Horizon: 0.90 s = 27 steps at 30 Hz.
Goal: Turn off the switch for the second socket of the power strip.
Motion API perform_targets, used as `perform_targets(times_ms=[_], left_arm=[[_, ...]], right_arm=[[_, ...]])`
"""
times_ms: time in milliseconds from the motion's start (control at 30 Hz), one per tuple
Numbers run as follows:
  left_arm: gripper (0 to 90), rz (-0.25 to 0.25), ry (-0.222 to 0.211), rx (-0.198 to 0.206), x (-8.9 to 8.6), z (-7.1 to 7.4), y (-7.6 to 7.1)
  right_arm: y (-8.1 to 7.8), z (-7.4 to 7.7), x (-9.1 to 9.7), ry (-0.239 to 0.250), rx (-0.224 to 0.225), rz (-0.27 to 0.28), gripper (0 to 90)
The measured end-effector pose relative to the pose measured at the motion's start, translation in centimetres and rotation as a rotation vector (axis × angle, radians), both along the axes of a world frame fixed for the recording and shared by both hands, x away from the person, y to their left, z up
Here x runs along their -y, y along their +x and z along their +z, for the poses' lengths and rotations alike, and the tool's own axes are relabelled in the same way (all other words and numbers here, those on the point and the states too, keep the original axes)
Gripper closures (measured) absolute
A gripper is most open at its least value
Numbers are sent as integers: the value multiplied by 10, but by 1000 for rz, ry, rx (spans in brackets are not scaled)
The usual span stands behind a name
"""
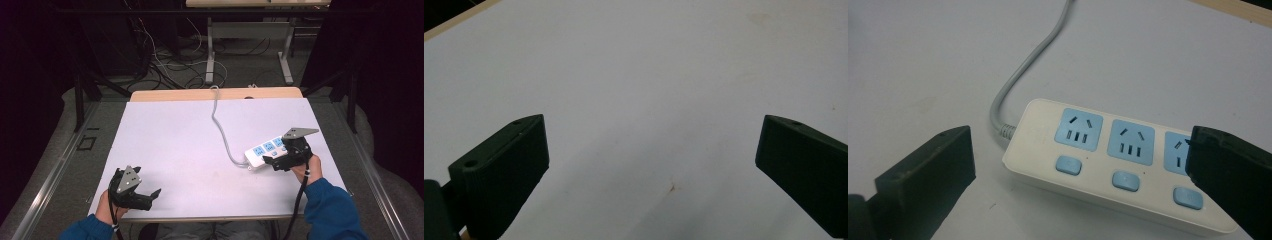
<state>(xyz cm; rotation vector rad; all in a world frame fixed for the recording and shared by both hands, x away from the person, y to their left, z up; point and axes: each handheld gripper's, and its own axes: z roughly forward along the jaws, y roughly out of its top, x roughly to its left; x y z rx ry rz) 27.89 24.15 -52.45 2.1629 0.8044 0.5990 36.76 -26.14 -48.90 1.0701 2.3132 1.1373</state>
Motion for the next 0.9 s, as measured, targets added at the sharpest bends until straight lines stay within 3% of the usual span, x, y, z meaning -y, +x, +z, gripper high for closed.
perform_targets(times_ms=[867, 900], left_arm=[[5, 1, -10, -8, 0, -1, 0], [5, 3, -8, -9, 0, -1, 0]], right_arm=[[-45, -2, 7, -15, 17, 19, 0], [-46, -4, 8, -15, 33, 17, 0]])
